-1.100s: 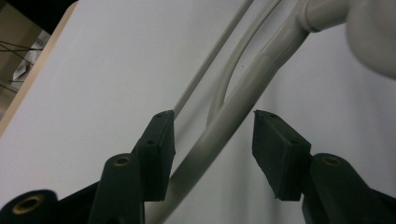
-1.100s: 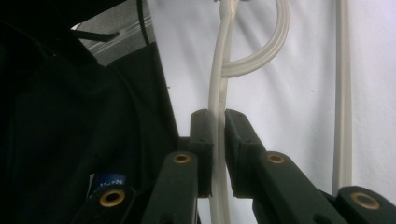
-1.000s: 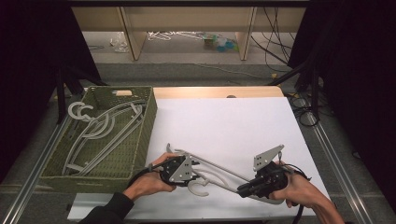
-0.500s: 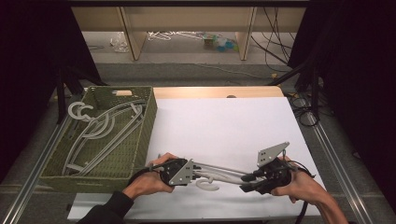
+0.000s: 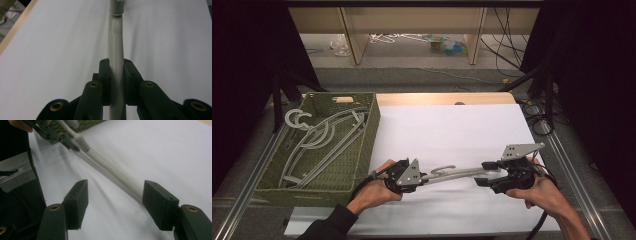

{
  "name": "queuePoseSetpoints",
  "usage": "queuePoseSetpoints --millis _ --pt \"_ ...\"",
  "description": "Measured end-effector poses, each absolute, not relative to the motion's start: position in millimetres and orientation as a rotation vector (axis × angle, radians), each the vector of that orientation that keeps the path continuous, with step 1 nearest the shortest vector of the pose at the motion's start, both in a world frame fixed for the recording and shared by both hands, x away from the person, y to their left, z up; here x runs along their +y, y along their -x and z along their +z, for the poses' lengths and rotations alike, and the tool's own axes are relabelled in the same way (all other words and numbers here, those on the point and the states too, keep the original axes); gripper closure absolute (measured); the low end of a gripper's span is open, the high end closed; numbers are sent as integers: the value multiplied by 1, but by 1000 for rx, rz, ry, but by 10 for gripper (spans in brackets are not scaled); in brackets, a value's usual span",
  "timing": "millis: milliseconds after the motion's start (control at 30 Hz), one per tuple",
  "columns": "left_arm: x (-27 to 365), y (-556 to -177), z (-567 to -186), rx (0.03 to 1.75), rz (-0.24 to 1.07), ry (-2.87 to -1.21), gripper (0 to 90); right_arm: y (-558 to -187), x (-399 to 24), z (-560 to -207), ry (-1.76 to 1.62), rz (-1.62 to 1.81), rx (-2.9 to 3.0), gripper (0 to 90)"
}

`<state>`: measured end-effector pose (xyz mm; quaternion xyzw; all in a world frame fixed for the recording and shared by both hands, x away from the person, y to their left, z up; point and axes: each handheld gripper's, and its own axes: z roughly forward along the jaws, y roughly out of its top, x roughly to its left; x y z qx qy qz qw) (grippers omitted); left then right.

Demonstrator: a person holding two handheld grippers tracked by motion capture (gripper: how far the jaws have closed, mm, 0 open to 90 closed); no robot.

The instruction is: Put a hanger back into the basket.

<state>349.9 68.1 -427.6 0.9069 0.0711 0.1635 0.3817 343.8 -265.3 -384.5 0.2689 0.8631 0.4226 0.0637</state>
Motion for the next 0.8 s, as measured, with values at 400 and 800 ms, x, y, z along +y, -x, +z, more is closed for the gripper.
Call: queuePoseSetpoints --millis 400,800 --pt "77 -362 -401 555 297 -2212 789 -338 -268 -385 -842 1287 2597 385" --pt "110 -375 -346 706 178 -1965 789 -330 -270 -394 -849 1319 2611 379"
